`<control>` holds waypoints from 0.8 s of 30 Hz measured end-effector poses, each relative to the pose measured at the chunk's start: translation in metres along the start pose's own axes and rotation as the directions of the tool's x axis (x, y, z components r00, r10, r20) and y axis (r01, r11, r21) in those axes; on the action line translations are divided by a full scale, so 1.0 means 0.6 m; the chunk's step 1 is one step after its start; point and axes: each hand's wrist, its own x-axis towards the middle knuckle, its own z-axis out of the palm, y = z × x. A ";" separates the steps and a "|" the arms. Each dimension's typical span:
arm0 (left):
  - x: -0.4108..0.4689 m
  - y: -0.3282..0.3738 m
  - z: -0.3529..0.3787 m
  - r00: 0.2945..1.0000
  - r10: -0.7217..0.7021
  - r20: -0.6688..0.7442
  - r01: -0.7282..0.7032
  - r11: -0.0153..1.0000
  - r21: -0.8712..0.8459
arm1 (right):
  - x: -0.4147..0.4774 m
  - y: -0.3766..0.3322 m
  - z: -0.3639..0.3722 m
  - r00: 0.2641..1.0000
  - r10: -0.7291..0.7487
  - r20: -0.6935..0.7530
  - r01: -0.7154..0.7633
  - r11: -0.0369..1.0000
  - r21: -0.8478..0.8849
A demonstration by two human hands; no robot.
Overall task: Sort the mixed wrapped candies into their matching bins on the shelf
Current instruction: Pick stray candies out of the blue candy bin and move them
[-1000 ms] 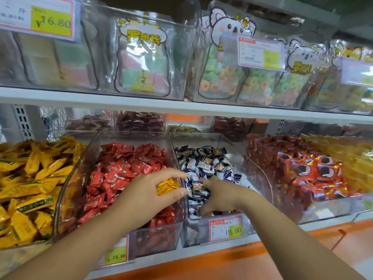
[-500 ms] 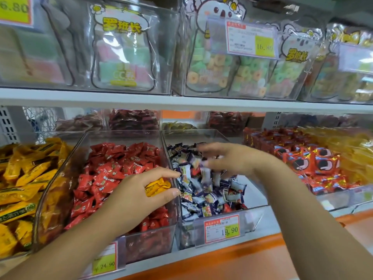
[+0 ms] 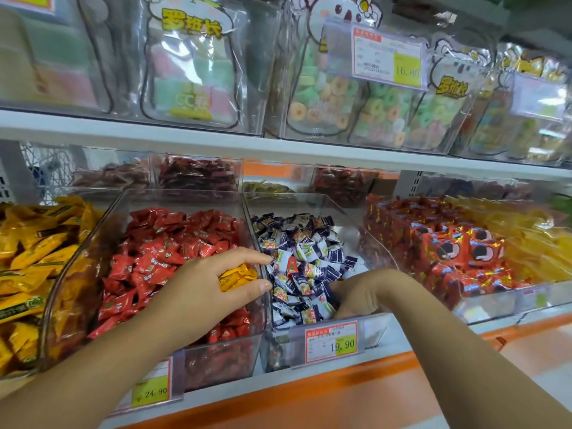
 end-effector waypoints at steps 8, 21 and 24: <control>0.000 0.002 0.001 1.000 0.006 -0.020 -0.007 1.000 -0.017 | -0.002 0.001 0.012 0.993 -0.065 -0.097 0.079 0.985 0.156; 0.000 0.002 0.000 1.000 0.011 -0.016 -0.011 1.000 -0.023 | 0.000 -0.063 -0.068 0.830 -0.079 -0.552 0.529 0.422 0.736; 0.000 0.002 -0.002 1.000 0.016 -0.015 -0.017 0.999 -0.035 | 0.007 -0.073 -0.068 0.773 -0.107 -0.625 0.597 0.456 0.660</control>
